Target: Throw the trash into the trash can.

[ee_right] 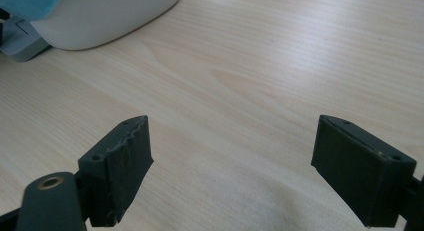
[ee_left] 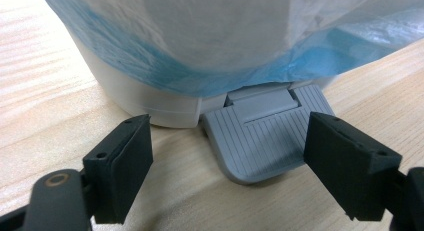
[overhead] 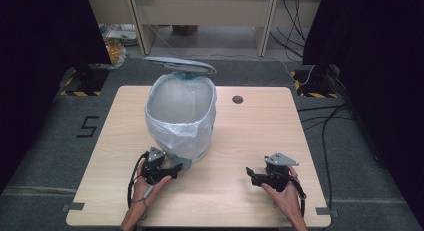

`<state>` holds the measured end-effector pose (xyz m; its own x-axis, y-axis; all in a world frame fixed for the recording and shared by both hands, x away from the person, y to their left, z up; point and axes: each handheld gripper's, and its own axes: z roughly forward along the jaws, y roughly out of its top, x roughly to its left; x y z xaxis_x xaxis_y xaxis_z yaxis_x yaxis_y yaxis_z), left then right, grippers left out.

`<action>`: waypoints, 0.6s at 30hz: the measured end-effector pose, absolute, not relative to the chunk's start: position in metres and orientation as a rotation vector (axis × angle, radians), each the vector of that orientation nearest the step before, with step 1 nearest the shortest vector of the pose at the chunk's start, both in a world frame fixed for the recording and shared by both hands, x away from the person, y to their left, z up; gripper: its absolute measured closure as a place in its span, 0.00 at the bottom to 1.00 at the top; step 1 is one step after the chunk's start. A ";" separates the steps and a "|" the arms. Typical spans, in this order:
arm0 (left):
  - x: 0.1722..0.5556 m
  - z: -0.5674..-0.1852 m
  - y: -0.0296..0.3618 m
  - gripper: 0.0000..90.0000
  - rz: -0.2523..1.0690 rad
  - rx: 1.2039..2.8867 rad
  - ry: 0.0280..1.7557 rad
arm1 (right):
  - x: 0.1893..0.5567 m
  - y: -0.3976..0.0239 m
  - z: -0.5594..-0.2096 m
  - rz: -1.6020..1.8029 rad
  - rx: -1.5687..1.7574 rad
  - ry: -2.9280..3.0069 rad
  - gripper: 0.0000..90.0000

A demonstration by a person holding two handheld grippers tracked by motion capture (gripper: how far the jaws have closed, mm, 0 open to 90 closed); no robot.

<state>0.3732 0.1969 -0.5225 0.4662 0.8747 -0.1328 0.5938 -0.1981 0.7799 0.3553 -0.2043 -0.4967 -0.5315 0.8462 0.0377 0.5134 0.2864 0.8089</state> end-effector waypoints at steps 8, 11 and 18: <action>0.373 -0.523 0.197 0.21 0.437 1.904 1.229 | 0.353 -0.207 -0.505 1.082 1.255 2.182 0.18; 0.374 -0.522 0.197 0.21 0.432 1.907 1.232 | 0.353 -0.208 -0.507 1.029 1.248 2.188 0.18; 0.374 -0.522 0.197 0.21 0.429 1.904 1.232 | 0.353 -0.209 -0.515 0.978 1.283 2.214 0.18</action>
<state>0.3738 0.1974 -0.5225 0.4658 0.8739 -0.1390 0.5989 -0.1957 0.7766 0.3533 -0.2093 -0.5151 -0.4990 0.8666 0.0043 0.5869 0.3344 0.7374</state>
